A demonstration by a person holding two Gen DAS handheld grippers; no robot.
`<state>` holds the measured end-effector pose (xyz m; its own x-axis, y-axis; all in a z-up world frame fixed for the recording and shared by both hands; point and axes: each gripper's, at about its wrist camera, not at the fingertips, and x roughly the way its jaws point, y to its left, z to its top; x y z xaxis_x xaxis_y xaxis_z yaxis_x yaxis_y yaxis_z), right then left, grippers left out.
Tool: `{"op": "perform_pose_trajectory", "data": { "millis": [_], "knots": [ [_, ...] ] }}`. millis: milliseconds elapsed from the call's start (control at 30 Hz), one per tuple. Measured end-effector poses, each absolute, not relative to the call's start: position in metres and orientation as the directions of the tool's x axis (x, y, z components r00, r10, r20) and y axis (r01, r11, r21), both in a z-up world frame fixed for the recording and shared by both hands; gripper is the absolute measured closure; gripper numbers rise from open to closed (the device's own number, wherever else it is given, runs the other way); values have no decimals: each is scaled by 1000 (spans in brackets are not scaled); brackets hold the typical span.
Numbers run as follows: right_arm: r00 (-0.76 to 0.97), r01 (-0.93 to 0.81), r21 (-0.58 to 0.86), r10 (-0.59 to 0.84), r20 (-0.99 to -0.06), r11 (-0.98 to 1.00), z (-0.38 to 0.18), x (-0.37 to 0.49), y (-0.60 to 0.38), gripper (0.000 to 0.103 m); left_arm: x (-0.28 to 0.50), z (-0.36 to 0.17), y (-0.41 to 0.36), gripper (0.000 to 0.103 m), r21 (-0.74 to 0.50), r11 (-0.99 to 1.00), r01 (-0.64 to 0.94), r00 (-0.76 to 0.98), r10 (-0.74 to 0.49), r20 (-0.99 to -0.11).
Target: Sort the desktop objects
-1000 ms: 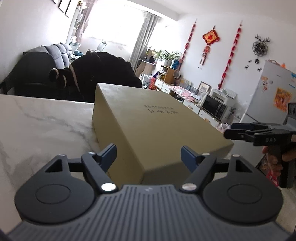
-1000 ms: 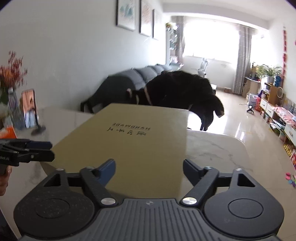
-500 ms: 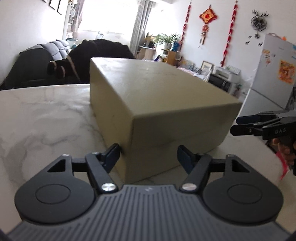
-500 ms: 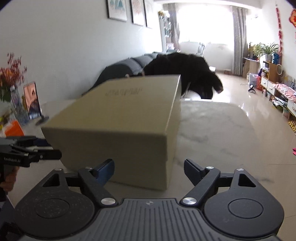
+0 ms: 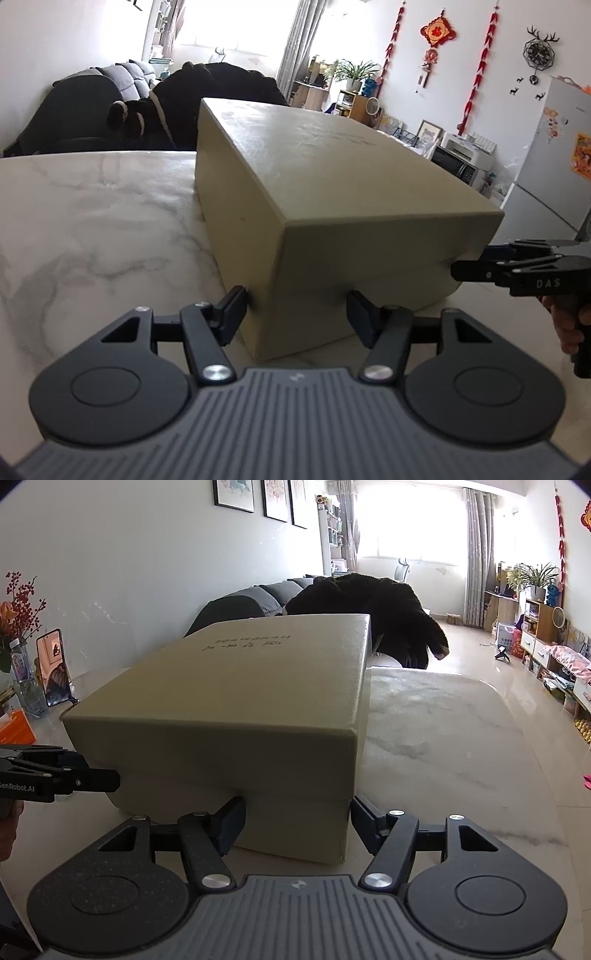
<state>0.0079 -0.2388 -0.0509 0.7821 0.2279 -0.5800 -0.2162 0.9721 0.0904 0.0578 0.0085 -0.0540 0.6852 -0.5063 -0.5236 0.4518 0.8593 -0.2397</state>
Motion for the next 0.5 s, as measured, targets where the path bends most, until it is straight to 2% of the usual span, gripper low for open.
{"op": "perform_pose_trajectory", "data": {
  "millis": [500],
  "knots": [
    [788,-178,128,220,-576,976,-53,35,-238,37,87,-49,3,41,-225,865,449,664,-492,-564]
  ]
}}
